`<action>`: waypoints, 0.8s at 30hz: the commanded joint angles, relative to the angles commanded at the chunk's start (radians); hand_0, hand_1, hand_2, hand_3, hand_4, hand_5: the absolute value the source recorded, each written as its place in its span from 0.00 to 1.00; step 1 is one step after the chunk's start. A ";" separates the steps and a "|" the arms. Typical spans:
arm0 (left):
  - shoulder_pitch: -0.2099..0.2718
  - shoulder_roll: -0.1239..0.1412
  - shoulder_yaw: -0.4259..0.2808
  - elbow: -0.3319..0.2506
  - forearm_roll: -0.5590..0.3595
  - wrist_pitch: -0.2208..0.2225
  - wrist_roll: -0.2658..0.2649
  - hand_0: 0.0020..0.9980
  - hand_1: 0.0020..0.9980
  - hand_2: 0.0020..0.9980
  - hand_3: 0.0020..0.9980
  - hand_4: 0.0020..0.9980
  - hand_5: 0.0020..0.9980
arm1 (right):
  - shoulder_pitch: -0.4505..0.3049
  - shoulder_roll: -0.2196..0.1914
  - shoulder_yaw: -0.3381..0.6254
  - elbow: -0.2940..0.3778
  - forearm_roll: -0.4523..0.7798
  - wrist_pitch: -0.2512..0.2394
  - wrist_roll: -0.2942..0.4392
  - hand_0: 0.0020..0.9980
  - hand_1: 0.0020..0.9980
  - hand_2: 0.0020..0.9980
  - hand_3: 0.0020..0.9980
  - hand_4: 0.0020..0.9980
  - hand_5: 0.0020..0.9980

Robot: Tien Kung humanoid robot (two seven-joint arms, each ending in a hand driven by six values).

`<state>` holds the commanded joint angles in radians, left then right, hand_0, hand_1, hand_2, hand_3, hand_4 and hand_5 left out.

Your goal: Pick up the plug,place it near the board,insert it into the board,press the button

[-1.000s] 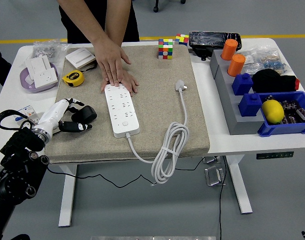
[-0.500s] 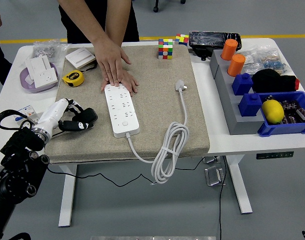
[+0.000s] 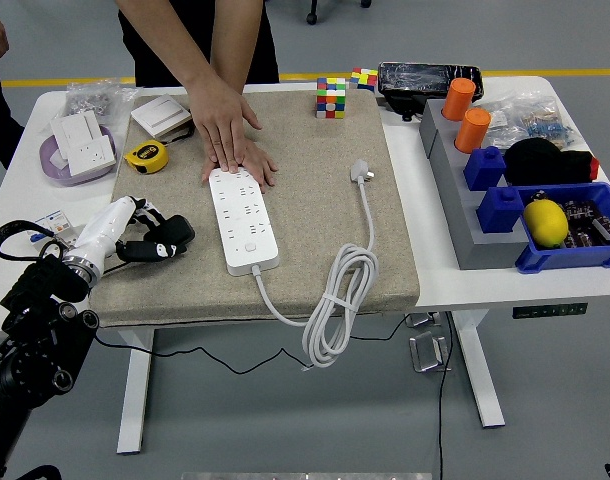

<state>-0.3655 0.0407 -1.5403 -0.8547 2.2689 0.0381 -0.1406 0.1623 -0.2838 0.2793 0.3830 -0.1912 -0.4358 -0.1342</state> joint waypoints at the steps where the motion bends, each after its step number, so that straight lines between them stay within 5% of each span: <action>1: -0.001 0.000 0.000 0.000 0.000 0.000 0.000 0.64 0.63 0.51 0.52 1.00 0.31 | 0.000 0.000 0.000 0.000 0.000 0.000 0.000 0.84 0.77 0.75 0.78 1.00 1.00; 3: -0.002 0.000 0.000 -0.001 0.000 -0.001 -0.001 0.64 0.63 0.51 0.52 1.00 0.31 | 0.001 0.000 0.000 0.000 0.002 0.000 0.001 0.84 0.77 0.75 0.78 1.00 1.00; 4: -0.003 0.000 0.000 -0.001 0.000 -0.002 -0.001 0.65 0.76 0.77 0.75 1.00 0.31 | 0.001 0.000 0.000 0.000 0.003 0.000 0.004 0.84 0.76 0.75 0.78 1.00 1.00; 9: -0.004 0.001 -0.004 0.002 0.000 -0.008 -0.002 0.65 0.76 0.77 0.75 1.00 0.31 | 0.001 -0.001 0.005 -0.002 0.018 0.002 0.019 0.84 0.76 0.75 0.78 1.00 1.00; 10: -0.004 0.001 -0.004 0.002 0.000 -0.009 -0.003 0.77 0.86 0.87 0.85 1.00 0.31 | 0.001 -0.001 0.005 -0.003 0.020 0.003 0.021 0.84 0.76 0.75 0.78 1.00 1.00; 21: 0.001 0.000 -0.001 -0.014 0.000 0.004 -0.006 0.79 0.88 0.88 0.86 1.00 0.31 | 0.001 -0.001 0.008 -0.002 0.022 0.003 0.019 0.84 0.76 0.75 0.78 1.00 1.00; 24: 0.003 0.000 0.004 -0.022 0.000 0.023 -0.011 0.79 0.85 0.81 0.81 1.00 0.31 | 0.001 -0.002 0.008 -0.003 0.022 0.002 0.018 0.84 0.76 0.75 0.78 1.00 1.00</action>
<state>-0.3629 0.0412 -1.5366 -0.8765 2.2689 0.0609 -0.1514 0.1635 -0.2854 0.2872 0.3805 -0.1695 -0.4335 -0.1159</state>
